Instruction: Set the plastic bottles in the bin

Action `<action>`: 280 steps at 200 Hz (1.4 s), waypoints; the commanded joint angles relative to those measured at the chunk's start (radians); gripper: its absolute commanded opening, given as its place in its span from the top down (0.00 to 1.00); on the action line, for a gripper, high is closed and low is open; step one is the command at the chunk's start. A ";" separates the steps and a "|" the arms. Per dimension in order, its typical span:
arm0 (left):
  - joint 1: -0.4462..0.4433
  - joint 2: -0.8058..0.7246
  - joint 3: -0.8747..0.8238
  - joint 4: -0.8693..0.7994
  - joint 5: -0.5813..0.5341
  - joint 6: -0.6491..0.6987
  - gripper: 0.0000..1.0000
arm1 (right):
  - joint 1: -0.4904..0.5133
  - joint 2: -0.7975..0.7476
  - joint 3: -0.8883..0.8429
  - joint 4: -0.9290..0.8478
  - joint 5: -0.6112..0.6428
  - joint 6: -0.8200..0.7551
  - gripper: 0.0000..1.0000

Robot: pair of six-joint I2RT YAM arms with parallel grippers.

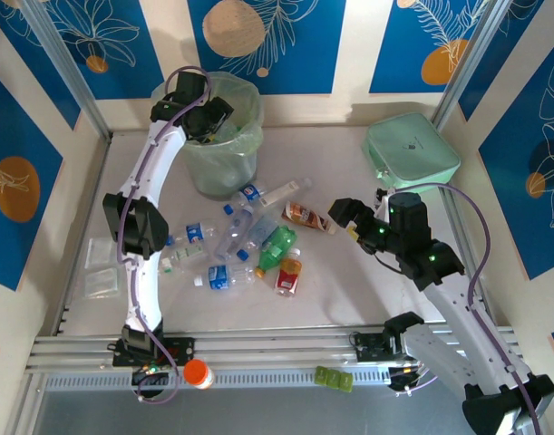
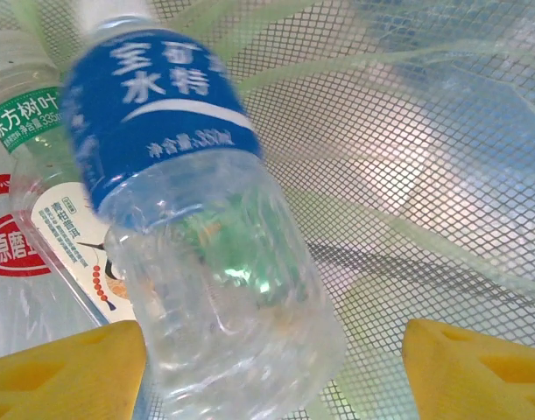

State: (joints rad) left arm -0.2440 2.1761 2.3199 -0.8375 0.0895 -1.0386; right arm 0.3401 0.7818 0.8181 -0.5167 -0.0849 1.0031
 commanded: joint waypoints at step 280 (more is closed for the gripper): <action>-0.158 -1.197 -1.257 0.232 0.150 0.568 0.25 | 0.477 0.942 0.458 -0.460 0.358 -0.016 0.12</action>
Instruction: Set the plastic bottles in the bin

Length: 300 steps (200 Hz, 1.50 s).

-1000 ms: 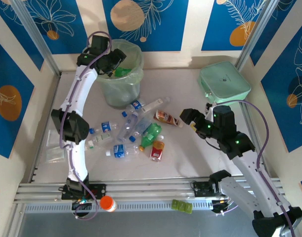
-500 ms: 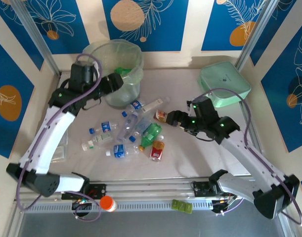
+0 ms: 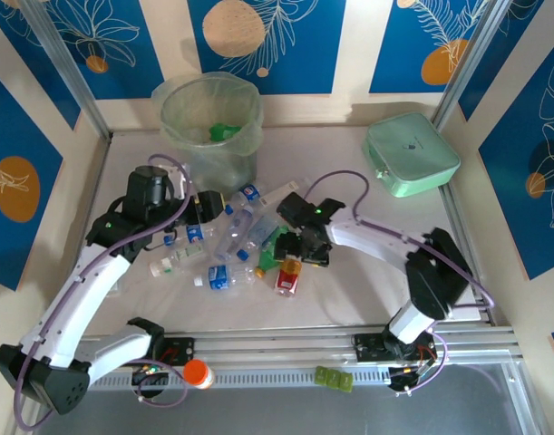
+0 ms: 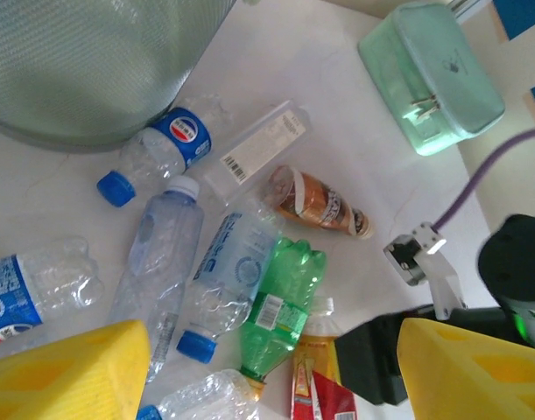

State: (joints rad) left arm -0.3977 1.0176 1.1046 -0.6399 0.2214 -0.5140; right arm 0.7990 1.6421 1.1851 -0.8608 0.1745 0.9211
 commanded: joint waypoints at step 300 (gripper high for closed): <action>-0.004 -0.114 -0.067 0.009 -0.015 0.056 0.22 | 0.003 0.211 0.045 -0.047 0.002 0.025 0.42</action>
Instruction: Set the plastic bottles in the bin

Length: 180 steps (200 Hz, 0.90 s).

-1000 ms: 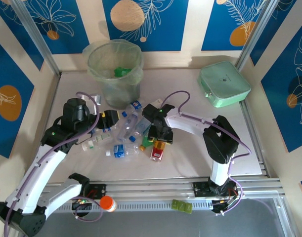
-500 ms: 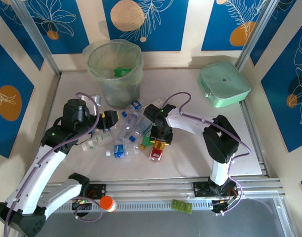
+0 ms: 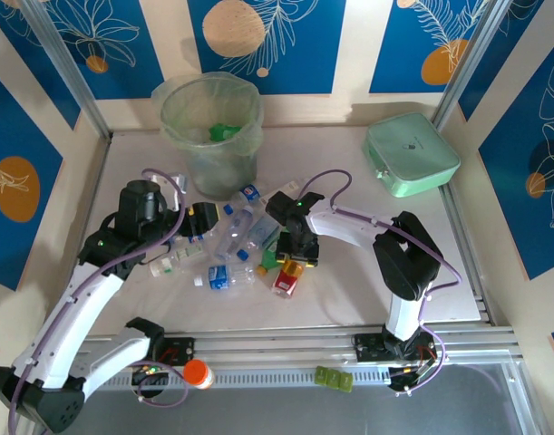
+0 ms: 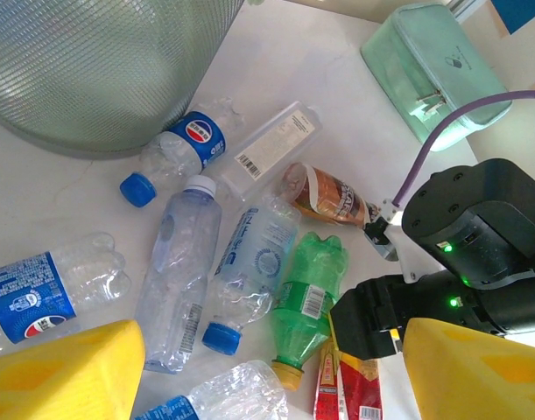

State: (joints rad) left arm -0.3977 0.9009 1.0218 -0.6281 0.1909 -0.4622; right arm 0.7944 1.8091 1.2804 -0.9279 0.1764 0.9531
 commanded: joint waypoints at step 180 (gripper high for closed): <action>-0.004 0.022 0.041 0.003 0.041 -0.001 0.22 | 0.017 -0.076 -0.036 -0.065 0.046 -0.230 0.22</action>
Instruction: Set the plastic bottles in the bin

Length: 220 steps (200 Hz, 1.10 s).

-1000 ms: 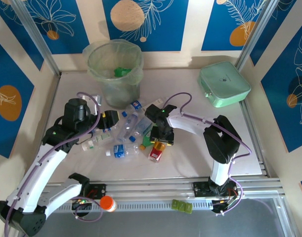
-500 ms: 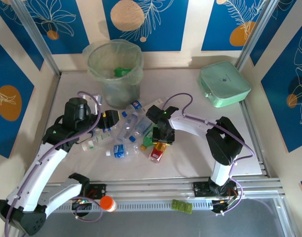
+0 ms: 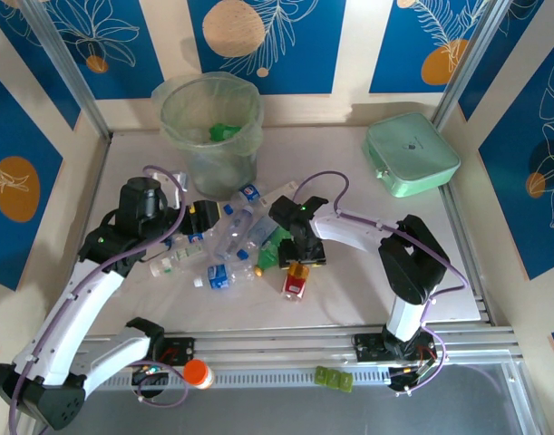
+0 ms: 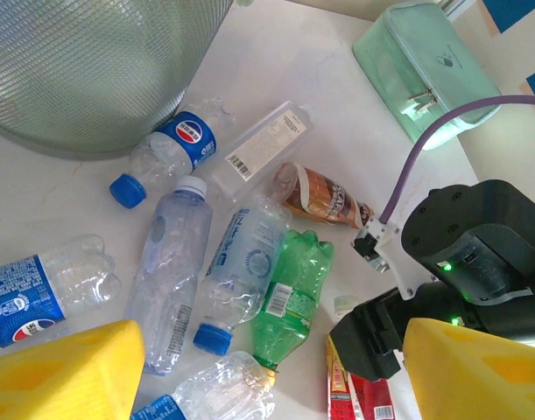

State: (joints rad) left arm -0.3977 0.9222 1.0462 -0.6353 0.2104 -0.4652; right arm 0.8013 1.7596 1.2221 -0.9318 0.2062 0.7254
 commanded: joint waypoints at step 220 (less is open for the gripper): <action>-0.023 -0.025 0.011 0.210 0.259 -0.155 0.08 | -0.042 -0.563 -0.031 0.209 -0.142 -0.047 0.51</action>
State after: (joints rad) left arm -0.4000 0.8925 1.0462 -0.5575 0.3351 -0.5343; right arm 0.7868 1.3170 1.1820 -0.8318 0.1352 0.7322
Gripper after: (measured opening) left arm 0.899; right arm 0.492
